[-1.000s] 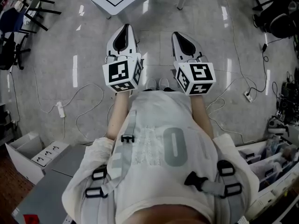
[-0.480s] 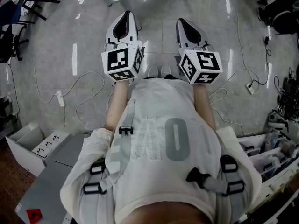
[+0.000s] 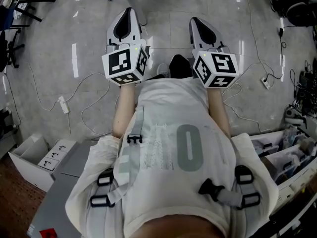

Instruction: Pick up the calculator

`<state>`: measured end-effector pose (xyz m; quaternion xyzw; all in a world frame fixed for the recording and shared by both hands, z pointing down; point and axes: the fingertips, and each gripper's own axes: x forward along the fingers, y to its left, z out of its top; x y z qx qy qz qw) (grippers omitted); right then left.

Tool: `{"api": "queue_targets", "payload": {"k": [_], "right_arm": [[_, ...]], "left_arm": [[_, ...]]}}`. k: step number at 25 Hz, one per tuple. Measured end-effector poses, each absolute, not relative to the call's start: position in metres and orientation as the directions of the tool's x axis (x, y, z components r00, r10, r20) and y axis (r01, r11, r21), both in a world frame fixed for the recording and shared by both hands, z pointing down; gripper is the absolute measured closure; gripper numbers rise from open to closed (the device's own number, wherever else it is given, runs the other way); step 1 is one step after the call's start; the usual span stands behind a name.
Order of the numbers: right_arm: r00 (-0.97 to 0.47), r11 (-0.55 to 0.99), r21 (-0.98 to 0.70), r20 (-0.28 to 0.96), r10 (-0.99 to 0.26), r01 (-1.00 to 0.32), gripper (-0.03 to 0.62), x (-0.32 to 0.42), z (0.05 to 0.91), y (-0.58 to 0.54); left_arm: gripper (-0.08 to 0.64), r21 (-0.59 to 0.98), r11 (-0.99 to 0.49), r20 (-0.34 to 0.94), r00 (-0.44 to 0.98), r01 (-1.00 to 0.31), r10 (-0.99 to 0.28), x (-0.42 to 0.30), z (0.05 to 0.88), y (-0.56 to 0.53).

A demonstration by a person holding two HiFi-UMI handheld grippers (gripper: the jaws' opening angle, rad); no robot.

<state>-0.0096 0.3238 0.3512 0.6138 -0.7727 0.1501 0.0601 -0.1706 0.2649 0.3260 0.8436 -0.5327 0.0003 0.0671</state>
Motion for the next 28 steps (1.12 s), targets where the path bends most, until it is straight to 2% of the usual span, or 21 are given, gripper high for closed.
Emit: {"api": "queue_targets", "payload": {"k": [4,15,28], "right_arm": [[-0.211,0.165,-0.179,0.277,-0.937,-0.97,0.584,-0.002,0.352,0.314],[-0.217,0.18,-0.162,0.246,-0.945,-0.97,0.584,0.021,0.354,0.239],[-0.347,0.327,-0.12,0.252,-0.903,-0.937,0.584,0.05,0.351,0.016]], "left_arm": [[0.54,0.122,-0.451,0.115,0.464,-0.884,-0.878,-0.168,0.34,0.251],[0.54,0.098,-0.426,0.082,0.434,-0.899,-0.897,-0.154,0.337,0.19],[0.54,0.065,-0.293,0.094,0.298,-0.954,-0.95,-0.127,0.332,-0.009]]}}
